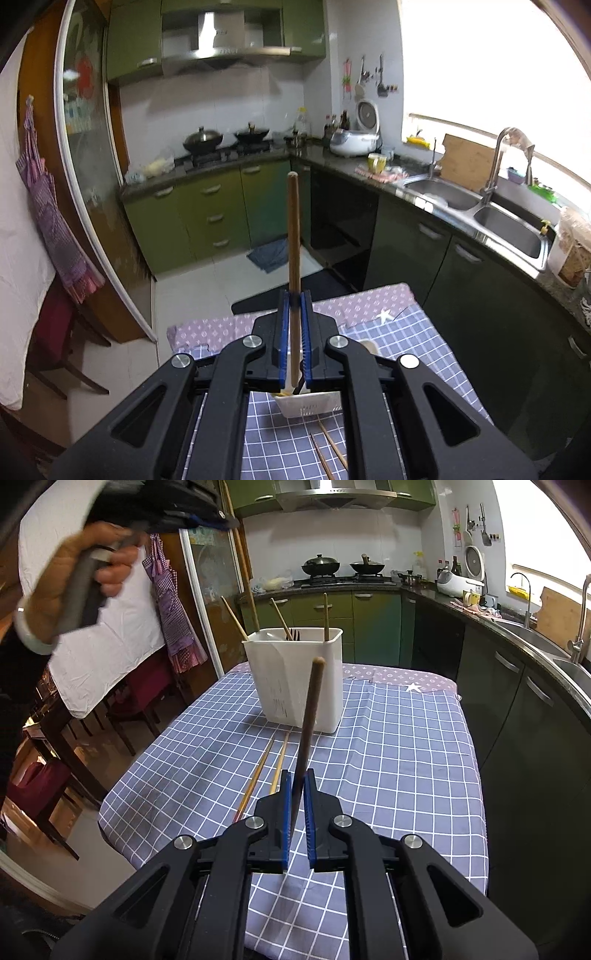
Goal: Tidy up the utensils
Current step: 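Carry the chopstick over the caddy and open the left tool to drop it in, then lower the chopstick into the caddy and open the right tool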
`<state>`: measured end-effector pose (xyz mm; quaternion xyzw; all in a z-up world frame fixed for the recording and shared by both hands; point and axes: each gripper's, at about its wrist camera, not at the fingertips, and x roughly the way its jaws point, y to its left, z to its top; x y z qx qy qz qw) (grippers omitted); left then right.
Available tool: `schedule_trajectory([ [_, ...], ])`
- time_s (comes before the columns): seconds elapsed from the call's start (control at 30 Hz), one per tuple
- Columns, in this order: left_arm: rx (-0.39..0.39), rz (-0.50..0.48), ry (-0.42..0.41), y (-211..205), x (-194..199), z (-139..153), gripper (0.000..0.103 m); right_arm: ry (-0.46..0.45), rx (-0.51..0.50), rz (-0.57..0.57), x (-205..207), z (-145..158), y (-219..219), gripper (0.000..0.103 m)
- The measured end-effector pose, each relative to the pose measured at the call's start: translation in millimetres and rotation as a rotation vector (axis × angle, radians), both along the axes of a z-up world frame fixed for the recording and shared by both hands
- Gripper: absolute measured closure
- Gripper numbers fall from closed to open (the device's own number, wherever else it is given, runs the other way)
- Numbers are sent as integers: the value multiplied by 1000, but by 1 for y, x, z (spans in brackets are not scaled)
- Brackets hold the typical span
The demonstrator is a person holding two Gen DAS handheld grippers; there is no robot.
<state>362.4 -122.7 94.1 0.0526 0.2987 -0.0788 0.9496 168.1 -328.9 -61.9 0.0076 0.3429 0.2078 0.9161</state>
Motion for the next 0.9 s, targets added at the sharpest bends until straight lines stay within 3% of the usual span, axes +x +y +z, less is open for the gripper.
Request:
schedule_trajectory([
  [0.23, 4, 9, 64, 6, 10, -29, 96, 10, 13, 2, 4, 3, 0, 96],
  [0.37, -3, -12, 40, 11, -7, -22, 83, -28, 14, -4, 9, 19, 2, 96],
  [0.43, -14, -22, 34, 13, -18, -17, 78, -61, 19, 1, 15, 37, 5, 97],
  [0.6, -25, -35, 23, 27, -52, -12, 78, -140, 38, 15, 36, 85, 19, 97],
  [0.9, -25, -59, 62, 63, -98, -28, 78, -243, 82, 38, 74, 162, 46, 97],
])
